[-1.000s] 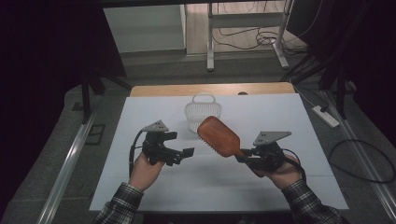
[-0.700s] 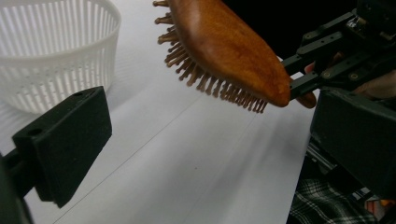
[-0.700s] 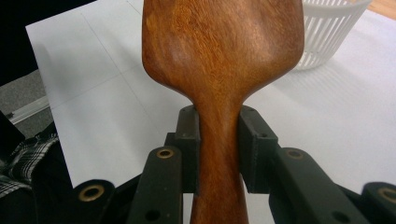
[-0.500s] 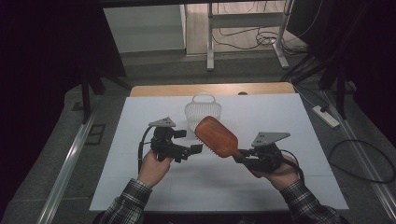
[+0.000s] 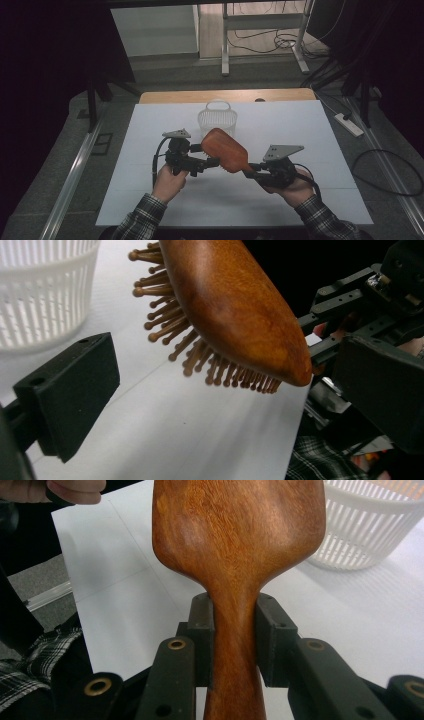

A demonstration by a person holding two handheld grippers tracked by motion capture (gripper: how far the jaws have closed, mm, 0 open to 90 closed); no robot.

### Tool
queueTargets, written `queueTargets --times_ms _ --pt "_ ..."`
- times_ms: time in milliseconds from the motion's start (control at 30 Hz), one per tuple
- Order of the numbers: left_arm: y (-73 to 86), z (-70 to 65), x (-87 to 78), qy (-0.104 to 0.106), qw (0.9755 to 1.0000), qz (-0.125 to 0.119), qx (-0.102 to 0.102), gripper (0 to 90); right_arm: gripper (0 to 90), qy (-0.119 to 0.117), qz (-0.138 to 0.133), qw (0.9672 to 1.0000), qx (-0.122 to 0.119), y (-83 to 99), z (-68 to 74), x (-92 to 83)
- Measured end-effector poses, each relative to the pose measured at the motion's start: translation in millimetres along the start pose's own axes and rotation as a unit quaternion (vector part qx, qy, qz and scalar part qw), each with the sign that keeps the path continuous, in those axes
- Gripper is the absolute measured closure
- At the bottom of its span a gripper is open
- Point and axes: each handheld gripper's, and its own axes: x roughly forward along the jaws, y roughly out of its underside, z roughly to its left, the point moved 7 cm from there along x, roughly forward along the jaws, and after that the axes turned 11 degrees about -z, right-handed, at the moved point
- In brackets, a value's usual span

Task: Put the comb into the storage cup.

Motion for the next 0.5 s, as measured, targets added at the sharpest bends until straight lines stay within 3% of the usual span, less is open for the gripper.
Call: queueTargets --times_ms 233,500 --pt "1.3 1.2 3.1 0.008 0.9998 0.002 -0.019 0.0 71.5 -0.008 -0.004 1.0 -0.003 -0.8 6.5 3.7" --pt "1.6 -2.3 7.0 0.038 0.9986 0.002 -0.037 0.0 71.5 -0.013 -0.008 0.9999 -0.006 -1.6 10.7 6.5"
